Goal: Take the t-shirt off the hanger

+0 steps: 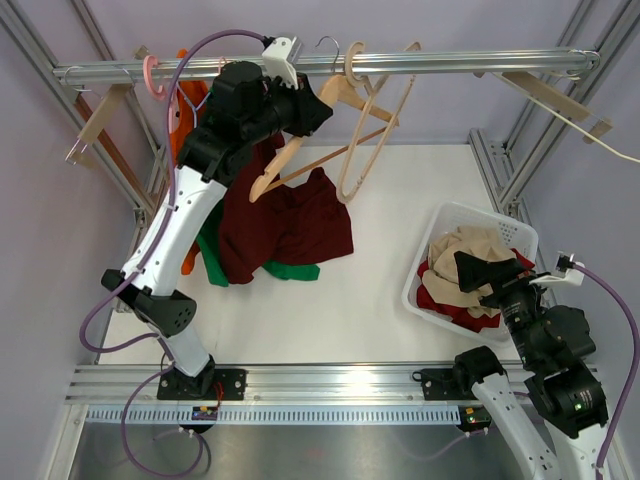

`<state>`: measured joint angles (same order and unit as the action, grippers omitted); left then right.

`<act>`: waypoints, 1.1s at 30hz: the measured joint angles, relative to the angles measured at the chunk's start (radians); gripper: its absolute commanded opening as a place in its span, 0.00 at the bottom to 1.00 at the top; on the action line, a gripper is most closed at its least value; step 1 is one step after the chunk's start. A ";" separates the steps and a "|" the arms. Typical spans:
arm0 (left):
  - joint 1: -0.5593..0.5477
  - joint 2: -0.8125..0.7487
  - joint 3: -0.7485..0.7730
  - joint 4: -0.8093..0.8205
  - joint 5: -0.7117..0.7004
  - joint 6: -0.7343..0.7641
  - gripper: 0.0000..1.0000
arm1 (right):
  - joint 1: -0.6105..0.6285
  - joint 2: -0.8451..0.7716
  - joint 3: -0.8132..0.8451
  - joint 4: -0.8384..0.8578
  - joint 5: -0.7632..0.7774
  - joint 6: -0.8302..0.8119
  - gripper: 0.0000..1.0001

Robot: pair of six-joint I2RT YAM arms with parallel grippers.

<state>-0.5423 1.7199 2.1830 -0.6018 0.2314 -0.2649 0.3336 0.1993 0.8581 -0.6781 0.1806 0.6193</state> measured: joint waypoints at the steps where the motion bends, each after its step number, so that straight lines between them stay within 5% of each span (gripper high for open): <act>1: 0.003 0.000 0.000 0.005 0.005 -0.002 0.00 | 0.000 -0.001 0.000 0.000 0.000 0.000 1.00; 33: 0.100 -0.091 -0.318 0.257 0.108 -0.050 0.00 | 0.000 -0.015 0.014 0.000 -0.019 0.002 0.99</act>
<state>-0.4427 1.6287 1.8652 -0.3443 0.3393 -0.3153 0.3336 0.1844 0.8719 -0.6777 0.1616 0.6209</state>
